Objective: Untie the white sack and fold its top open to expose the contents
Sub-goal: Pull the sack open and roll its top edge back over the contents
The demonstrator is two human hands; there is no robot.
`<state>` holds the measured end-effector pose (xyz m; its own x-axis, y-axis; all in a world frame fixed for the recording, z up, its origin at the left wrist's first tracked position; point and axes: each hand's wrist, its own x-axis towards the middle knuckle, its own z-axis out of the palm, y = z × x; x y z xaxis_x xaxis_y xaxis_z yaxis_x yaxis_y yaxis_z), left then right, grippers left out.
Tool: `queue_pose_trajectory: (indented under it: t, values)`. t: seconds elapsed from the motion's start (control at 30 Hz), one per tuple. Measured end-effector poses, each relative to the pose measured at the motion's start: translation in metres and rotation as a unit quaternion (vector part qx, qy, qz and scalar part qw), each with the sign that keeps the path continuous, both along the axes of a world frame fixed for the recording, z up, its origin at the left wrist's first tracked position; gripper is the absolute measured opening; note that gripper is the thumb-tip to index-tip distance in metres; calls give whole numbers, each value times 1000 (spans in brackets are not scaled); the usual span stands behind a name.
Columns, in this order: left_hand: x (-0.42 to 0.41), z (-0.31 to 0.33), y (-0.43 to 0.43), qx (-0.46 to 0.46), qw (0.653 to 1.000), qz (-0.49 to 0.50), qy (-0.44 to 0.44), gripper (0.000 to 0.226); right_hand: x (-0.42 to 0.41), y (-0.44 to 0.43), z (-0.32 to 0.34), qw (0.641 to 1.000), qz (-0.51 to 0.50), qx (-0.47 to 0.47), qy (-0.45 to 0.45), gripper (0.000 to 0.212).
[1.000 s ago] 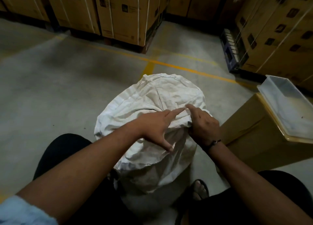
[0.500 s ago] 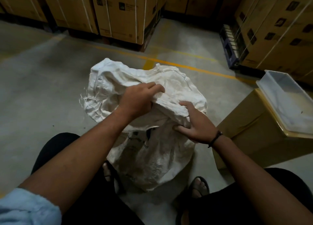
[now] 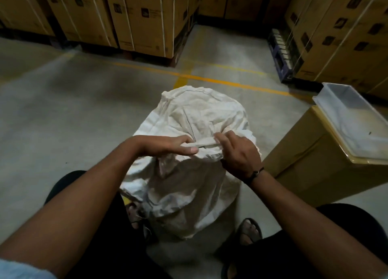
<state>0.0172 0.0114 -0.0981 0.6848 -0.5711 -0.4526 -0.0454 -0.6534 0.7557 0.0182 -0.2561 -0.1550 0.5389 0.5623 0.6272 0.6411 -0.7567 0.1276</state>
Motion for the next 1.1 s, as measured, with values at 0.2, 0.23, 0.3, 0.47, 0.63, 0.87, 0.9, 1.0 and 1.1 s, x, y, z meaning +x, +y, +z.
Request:
queue_pose_trajectory:
  t: [0.2, 0.23, 0.3, 0.47, 0.63, 0.87, 0.9, 1.0, 1.1]
  values:
    - [4, -26, -26, 167, 957, -73, -227, 53, -6, 7, 11, 989, 61, -43, 127, 61]
    - [5, -26, -26, 202, 940, -74, -263, 44, -7, 5, 14, 983, 82, -59, 155, 69]
    - [4, -18, -21, 249, 898, -66, -357, 22, -6, -1, 17, 967, 110, -63, 219, 88]
    - [-2, 4, -10, 227, 850, -110, -462, 26, -1, -15, 12, 958, 68, -82, 266, 102]
    - [4, 18, 4, 268, 905, -147, -297, 48, 1, -6, -7, 969, -8, -124, 215, 43]
    - [-16, 12, -35, 247, 917, -70, -306, 75, -14, 13, -17, 997, 13, -70, -6, 25]
    - [-16, 8, -40, 213, 937, -57, -272, 71, -12, 11, -18, 997, 20, -72, -13, 25]
    - [-15, 0, -48, 183, 967, -56, -169, 82, -5, 4, -18, 992, 78, -102, -15, 27]
    - [-15, -8, -56, 213, 957, -59, -191, 77, -3, 5, -12, 985, 114, -111, 69, 41]
